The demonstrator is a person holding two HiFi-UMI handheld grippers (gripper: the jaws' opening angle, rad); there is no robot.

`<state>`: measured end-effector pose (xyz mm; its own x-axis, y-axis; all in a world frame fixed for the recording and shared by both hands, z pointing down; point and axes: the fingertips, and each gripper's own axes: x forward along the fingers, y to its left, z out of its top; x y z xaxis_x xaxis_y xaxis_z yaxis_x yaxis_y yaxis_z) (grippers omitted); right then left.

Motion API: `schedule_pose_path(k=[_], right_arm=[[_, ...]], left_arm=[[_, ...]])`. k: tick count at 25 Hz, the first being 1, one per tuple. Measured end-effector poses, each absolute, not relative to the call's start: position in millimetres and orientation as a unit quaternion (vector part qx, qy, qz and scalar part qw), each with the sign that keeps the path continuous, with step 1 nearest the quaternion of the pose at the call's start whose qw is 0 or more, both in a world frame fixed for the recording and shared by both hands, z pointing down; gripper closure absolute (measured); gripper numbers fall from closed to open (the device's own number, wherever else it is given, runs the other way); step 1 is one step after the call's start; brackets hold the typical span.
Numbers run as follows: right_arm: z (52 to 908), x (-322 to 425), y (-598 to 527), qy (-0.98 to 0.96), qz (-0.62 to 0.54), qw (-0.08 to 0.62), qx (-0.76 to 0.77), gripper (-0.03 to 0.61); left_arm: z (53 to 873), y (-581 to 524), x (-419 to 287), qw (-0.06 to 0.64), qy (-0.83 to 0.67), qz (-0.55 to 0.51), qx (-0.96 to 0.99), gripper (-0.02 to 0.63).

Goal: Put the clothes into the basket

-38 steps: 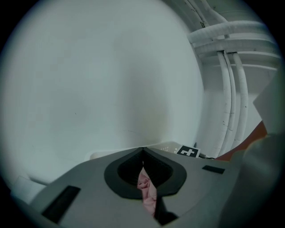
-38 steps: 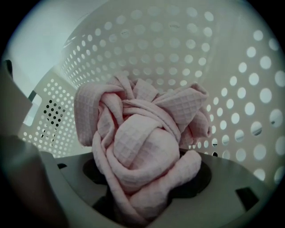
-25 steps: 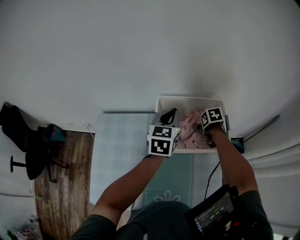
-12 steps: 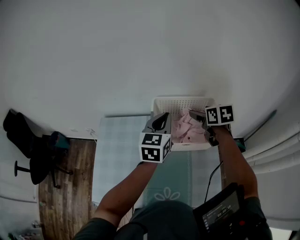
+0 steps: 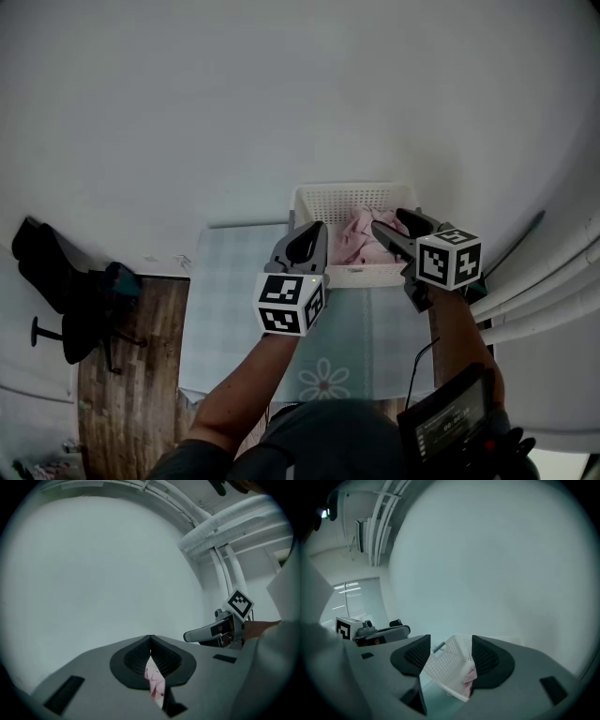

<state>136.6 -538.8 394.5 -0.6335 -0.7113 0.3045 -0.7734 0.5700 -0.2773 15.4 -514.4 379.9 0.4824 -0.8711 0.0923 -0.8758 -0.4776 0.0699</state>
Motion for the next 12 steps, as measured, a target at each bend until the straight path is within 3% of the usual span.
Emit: schedule_pose_path(k=[12], right_arm=[[355, 145, -440, -0.902, 0.137, 0.034, 0.409, 0.408]], left_arm=[[368, -438, 30, 0.036, -0.509, 0.036, 0.859, 0.604]])
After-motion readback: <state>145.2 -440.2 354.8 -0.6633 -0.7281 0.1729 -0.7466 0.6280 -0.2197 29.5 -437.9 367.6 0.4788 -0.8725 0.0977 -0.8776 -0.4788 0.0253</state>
